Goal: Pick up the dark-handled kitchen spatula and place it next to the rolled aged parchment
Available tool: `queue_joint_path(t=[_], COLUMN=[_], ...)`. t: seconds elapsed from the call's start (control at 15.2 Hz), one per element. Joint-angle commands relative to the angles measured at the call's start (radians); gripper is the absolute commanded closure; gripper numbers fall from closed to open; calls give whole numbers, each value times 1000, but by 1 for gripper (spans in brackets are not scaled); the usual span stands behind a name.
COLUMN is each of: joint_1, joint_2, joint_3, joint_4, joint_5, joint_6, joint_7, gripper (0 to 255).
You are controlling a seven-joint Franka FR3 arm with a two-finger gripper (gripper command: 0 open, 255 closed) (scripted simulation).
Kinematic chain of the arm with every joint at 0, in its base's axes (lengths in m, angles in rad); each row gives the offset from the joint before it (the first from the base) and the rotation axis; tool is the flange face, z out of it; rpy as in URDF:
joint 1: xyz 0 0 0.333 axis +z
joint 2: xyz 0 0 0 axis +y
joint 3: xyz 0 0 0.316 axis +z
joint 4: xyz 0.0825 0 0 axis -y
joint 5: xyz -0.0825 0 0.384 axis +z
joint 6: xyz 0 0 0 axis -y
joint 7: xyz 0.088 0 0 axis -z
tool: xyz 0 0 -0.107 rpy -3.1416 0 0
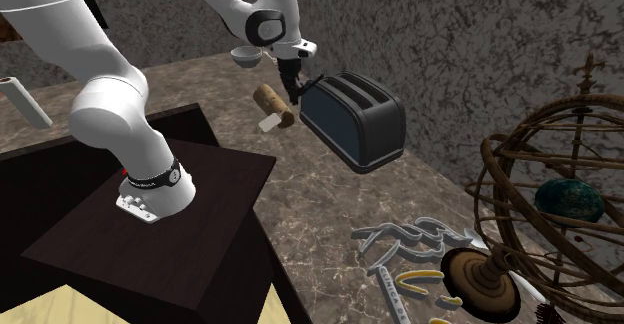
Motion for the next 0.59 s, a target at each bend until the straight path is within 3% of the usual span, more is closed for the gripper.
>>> queue_joint_path(t=[0.0,0.53], joint_1=[24,114], joint_2=[15,133], joint_3=[35,143], joint_4=[17,151], joint_5=[-11,-108], joint_6=[-3,-34], joint_7=[70,340], gripper=[255,255])
